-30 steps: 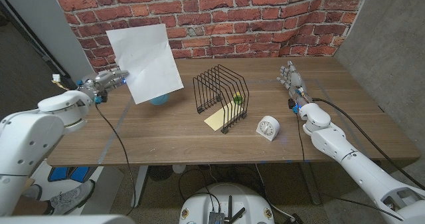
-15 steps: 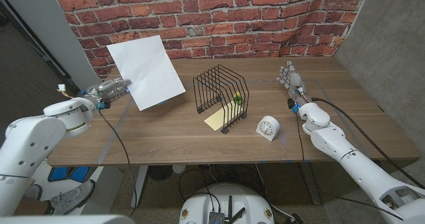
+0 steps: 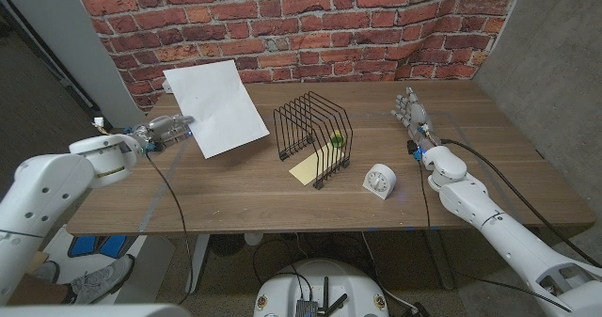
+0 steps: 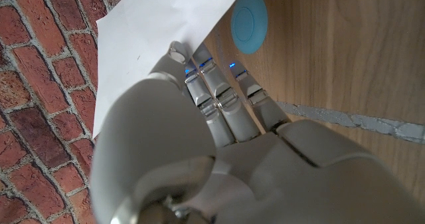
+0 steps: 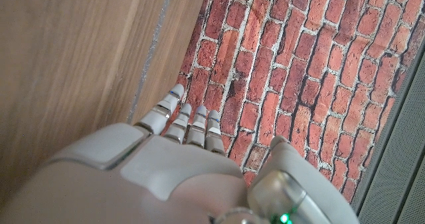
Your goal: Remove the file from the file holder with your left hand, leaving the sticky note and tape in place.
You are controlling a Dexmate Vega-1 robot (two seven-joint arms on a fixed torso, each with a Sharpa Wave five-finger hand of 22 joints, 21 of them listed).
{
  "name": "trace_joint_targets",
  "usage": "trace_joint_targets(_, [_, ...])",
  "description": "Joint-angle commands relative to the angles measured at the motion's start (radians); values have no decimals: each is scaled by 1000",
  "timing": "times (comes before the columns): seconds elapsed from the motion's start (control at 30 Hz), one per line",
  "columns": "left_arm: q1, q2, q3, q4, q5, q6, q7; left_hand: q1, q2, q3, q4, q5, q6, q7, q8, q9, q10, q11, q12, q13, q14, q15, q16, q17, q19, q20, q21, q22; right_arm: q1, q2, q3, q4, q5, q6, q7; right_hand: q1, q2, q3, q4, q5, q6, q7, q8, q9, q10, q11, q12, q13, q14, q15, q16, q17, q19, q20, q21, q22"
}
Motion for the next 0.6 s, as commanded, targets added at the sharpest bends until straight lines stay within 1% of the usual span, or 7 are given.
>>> trace_joint_targets(0.03, [-31, 44, 45, 31, -128, 38, 74, 1, 9, 6, -2, 7, -1, 5, 2, 4, 0, -3, 4, 4, 2, -13, -5, 2, 9, -135, 2, 3, 16, 16, -8, 33, -2, 11, 5, -9, 21, 7, 0, -3, 9, -1, 1, 4, 1, 2, 0, -1, -2, -2, 9, 2, 8, -4, -2, 3])
trace_joint_targets(0.3, [-25, 78, 56, 40, -195, 45, 113, 1, 10, 7, -2, 7, -4, 6, 2, 4, -3, -3, 3, 4, 1, -13, -5, 1, 11, -135, 2, 3, 19, 19, -11, 43, -2, 15, 8, -7, 22, 9, -1, -3, 9, -1, 1, 4, 2, 1, 0, -1, -1, -1, 9, 1, 8, -4, -2, 3])
trace_joint_targets(0.6, [8, 109, 47, 46, -272, 48, 171, 0, 11, 8, -2, 8, -2, 8, 4, 4, -5, -3, 3, 4, 0, -13, -5, 1, 13, -134, 2, 3, 23, 26, -14, 55, -5, 19, 6, -7, 23, 10, -1, -4, 9, 0, 1, 4, 2, 0, 0, -1, -1, 0, 9, 2, 8, -4, -2, 3])
